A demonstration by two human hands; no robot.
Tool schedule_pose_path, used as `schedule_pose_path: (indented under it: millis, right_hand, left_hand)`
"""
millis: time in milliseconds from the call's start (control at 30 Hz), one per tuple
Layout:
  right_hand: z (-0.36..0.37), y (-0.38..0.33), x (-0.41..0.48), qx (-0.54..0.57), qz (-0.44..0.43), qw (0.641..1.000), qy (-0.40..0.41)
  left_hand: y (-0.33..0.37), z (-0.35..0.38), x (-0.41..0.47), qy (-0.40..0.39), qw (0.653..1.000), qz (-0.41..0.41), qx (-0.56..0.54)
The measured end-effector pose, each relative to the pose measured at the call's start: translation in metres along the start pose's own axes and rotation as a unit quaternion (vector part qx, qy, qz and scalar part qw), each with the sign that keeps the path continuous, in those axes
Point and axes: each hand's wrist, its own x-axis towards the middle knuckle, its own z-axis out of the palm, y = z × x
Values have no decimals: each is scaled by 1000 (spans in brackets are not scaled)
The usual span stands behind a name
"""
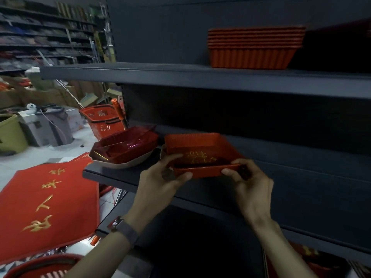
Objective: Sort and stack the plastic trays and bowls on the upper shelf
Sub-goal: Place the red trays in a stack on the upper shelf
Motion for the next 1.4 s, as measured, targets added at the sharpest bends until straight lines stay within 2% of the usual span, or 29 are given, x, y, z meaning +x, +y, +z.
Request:
schedule_pose_path:
  millis: [100, 300, 533, 700, 867, 1033, 1200, 1400]
  right_hand:
    - [-4, -16, -18, -1, -8, 1000, -13]
    - [-21, -59, -37, -16, -22, 998, -56]
    - [-41, -109, -46, 51, 0, 992, -116]
    - [-53, -146, -55, 65, -18, 988, -140]
    - [-69, -190, -56, 95, -59, 983, -147]
    - [-89, -234, -54, 129, -123, 973, -144]
    - [-112, -265, -47, 99, -199, 966, -128]
    - [-131, -288, -14, 37, -245, 965, -90]
  left_hand:
    - [10, -12, -13, 20, 998, -19, -61]
    - [28, -45, -40, 45, 995, 0, -85]
    - [56, -92, -61, 20, 987, 7, -157]
    - [84, -120, -75, 28, 982, 29, -186]
    - [125, -149, -84, 12, 971, 41, -236]
    - [165, -170, -87, 29, 974, 81, -211]
    - [195, -175, -74, 38, 969, 148, -196]
    - [222, -167, -31, -2, 963, 186, -195]
